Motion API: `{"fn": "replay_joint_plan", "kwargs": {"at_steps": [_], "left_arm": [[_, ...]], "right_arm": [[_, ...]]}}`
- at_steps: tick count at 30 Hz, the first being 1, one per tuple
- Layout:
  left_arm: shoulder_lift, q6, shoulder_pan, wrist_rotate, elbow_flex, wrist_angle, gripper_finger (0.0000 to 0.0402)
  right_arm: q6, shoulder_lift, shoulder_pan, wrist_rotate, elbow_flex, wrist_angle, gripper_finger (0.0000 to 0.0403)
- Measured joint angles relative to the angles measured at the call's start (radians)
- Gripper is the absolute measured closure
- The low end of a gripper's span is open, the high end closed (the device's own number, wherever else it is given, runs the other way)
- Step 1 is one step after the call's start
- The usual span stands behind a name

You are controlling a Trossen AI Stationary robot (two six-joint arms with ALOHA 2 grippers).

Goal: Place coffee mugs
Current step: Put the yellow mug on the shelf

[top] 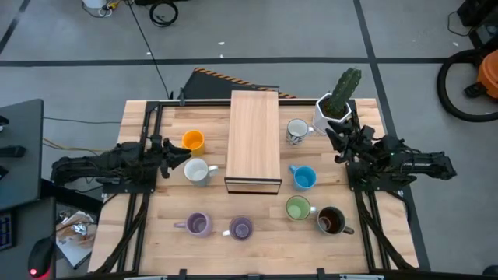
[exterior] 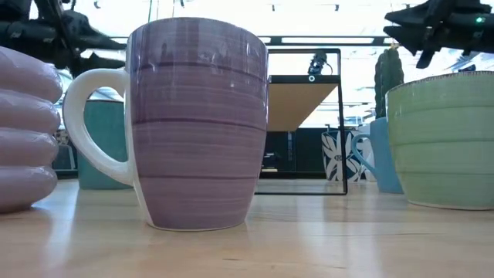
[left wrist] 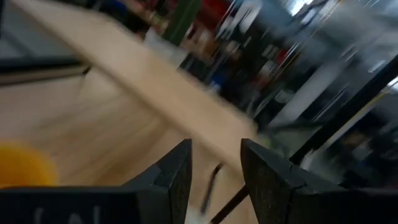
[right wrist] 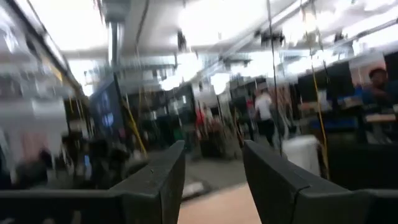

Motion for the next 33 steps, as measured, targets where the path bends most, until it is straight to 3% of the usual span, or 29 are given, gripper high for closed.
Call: {"fn": "replay_joint_plan", "kwargs": {"at_steps": [8,15,19,23,29,33], "left_arm": [[0.131,0.082,0.003,0.008,0.079,-0.155,0.026],[0.283,0.022,0.003,0.008,0.256,-0.382,0.026],[0.36,0.048,0.003,-0.048,0.369,-0.542,0.026],[0.412,0.069,0.003,-0.157,0.435,-0.663,0.026],[0.517,-0.007,0.003,-0.162,0.48,-0.777,0.026],[0.602,-0.031,0.006,-0.184,0.488,-0.794,0.026]], "right_arm": [[0.004,0.206,0.0,-0.082,0.072,-0.07,0.0235],[-0.067,0.379,0.0,-0.099,0.107,-0.032,0.0235],[-0.12,0.454,0.0,-0.109,0.141,-0.009,0.0235],[-0.181,0.523,0.0,-0.156,0.156,0.065,0.0235],[-0.236,0.64,0.0,-0.279,0.157,0.255,0.0235],[-0.256,0.699,-0.002,-0.3,0.168,0.313,0.0235]]}}
